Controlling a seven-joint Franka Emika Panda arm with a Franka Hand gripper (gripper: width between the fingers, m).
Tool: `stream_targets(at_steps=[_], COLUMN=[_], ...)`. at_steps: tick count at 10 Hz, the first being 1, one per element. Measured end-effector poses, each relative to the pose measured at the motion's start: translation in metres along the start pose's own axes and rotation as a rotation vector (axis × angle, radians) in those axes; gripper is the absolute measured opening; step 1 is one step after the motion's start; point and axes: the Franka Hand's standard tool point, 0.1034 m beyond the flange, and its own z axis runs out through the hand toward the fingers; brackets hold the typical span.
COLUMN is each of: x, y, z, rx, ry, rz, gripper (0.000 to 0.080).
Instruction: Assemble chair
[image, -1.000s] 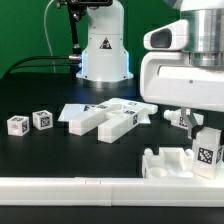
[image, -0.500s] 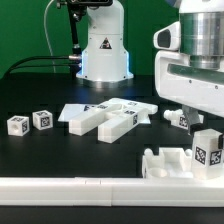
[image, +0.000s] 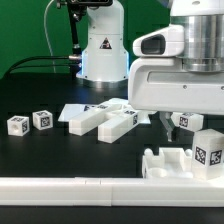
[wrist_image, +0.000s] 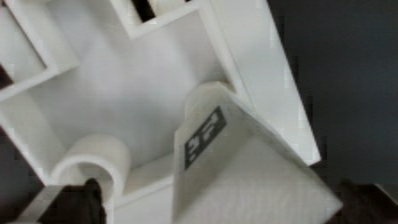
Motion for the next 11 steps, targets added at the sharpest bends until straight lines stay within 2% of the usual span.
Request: stream_targets(at_steps=[2,4,5,6,7,8,9,11], x=[-0.001,-0.013,-0.013,-0.012,-0.012,-0.011,-0.011,-0.009], y=[0.000,-0.014,-0.015,-0.013,-0.013,-0.012,-0.011,-0.008], z=[0.000,0.004,0.004,0.004,0.004,0.004,0.004,0.004], rx=[-0.010,-0.034,-0.033,-0.033,-0.035,-0.034,-0.036,-0.040], ry=[0.000,-0.019,-0.019,-0.017,-0.017,-0.016,-0.016,-0.008], rz=[-0.154,-0.409,-0.437,-0.372,-0.374,-0.325,-0.253,-0.084], gripper=[0.0648,0.0648,0.0648,0.0524,0.0524,0.0386,0.0285,0.0285])
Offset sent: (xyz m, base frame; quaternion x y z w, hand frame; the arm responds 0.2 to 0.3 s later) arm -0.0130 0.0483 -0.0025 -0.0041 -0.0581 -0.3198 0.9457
